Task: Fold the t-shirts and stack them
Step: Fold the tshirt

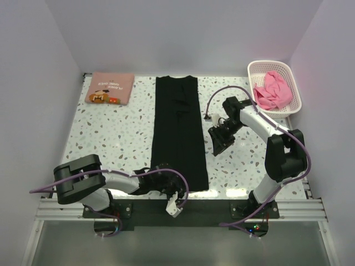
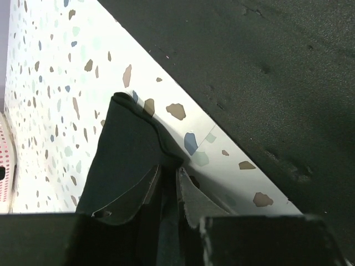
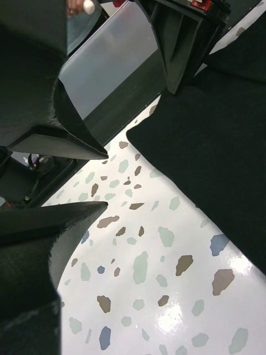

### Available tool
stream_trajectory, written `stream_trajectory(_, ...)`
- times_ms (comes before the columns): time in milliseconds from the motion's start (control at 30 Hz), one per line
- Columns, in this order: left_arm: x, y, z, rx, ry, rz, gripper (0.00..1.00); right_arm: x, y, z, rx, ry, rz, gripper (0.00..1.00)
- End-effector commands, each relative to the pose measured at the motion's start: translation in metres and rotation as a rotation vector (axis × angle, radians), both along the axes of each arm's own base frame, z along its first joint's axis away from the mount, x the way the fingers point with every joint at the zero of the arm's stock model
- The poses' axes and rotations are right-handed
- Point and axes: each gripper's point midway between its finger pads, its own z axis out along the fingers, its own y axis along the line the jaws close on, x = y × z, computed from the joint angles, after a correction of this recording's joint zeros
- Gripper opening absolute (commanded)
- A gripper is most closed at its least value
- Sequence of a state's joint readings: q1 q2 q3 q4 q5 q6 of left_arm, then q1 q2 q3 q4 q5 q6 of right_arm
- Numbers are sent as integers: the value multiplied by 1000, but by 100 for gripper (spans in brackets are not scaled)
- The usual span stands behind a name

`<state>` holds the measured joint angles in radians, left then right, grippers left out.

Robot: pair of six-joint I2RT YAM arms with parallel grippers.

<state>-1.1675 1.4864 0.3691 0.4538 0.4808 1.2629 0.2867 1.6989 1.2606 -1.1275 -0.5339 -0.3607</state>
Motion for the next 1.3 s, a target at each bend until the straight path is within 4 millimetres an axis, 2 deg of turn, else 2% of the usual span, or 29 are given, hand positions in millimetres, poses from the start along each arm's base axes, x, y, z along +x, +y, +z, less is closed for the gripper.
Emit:
stream_trajectory(0,0,-17,27,-83,-42,-45,20,4,2,9,18,-13,14,40)
stream_trajectory(133,-2,-16,28,-75,-44,-59,21,3,3,8,22,-4,12,40)
stream_trajectory(367,-1,-16,36,-87,-55,-59,0,1,2,8,22,2,8,40)
stream_trajectory(767,0,-6,55,-68,-85,-57,0,9,6,8,30,11,5,39)
stream_trajectory(967,-3,3,49,-15,-40,-45,0,12,10,7,39,25,1,39)
stream_trajectory(1267,-8,18,27,53,39,-26,0,20,18,7,71,36,-7,39)
